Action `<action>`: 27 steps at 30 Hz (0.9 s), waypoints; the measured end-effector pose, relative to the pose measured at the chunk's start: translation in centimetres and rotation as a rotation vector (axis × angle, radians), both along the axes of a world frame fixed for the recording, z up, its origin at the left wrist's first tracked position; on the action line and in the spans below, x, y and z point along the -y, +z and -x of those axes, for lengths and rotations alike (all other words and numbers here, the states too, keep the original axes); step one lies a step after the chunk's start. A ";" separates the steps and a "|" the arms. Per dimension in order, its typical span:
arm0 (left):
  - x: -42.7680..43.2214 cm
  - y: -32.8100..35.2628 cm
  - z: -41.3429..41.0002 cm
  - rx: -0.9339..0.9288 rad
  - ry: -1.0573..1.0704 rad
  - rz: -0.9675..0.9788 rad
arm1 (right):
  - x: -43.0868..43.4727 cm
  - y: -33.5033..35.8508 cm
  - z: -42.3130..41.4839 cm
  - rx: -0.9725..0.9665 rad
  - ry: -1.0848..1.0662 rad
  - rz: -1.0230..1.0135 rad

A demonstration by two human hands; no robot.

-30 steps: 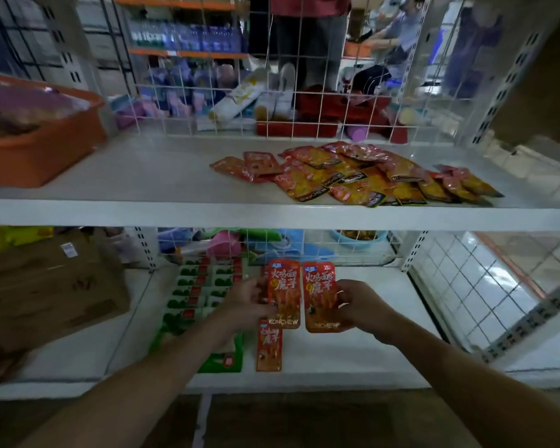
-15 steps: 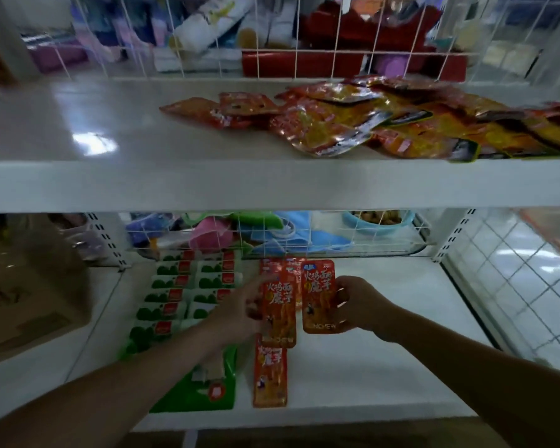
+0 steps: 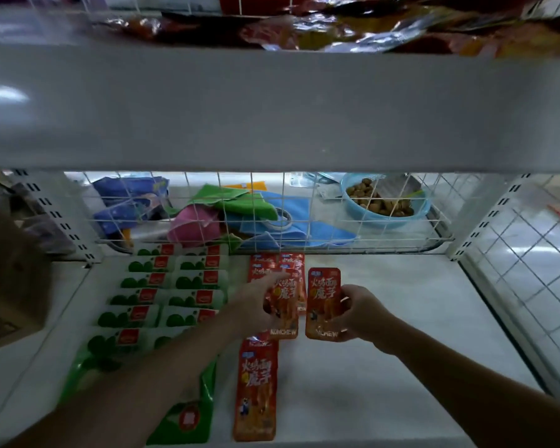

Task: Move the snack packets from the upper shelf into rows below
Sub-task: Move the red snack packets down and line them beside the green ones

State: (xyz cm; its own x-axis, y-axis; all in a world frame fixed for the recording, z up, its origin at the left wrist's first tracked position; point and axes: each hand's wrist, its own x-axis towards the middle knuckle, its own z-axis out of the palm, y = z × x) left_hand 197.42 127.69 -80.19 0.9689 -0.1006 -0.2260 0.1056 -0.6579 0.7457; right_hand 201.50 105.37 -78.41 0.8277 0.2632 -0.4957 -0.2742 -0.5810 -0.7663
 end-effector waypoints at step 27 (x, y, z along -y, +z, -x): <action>3.3 -3.3 -4.2 0.000 -0.030 -0.624 | 2.5 -1.1 -1.0 0.032 -0.057 0.097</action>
State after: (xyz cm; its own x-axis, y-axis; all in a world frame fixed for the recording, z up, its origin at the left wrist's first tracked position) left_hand 201.58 124.44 -83.49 0.9677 0.0236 -0.2511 0.0807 -0.9722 0.2197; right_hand 202.53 102.84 -79.49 0.8559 0.1677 -0.4892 -0.2847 -0.6369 -0.7165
